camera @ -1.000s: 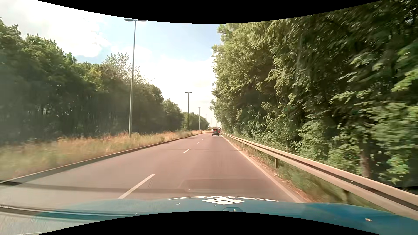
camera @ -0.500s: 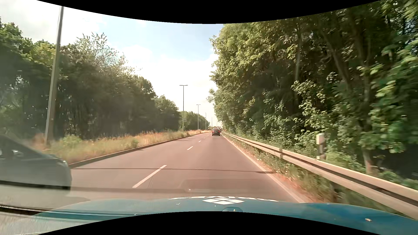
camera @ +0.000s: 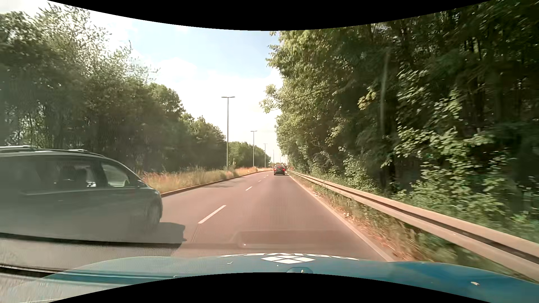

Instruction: Follow the waypoints while adhering to traffic rules and regulations

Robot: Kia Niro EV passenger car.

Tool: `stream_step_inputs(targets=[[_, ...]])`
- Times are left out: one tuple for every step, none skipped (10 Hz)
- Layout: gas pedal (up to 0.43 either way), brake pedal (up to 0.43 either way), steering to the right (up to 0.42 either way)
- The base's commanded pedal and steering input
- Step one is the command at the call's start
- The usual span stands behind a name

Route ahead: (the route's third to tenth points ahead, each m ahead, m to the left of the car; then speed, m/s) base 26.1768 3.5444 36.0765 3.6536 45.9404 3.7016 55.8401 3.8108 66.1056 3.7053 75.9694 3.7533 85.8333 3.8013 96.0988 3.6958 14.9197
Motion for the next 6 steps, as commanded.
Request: stream_step_inputs(targets=[[0.138, 0.0, -0.003], [0.138, 0.0, -0.004], [0.138, 0.0, -0.003], [0.118, 0.0, -0.003], [0.039, 0.0, -0.003], [0.0, 0.0, -0.003]])
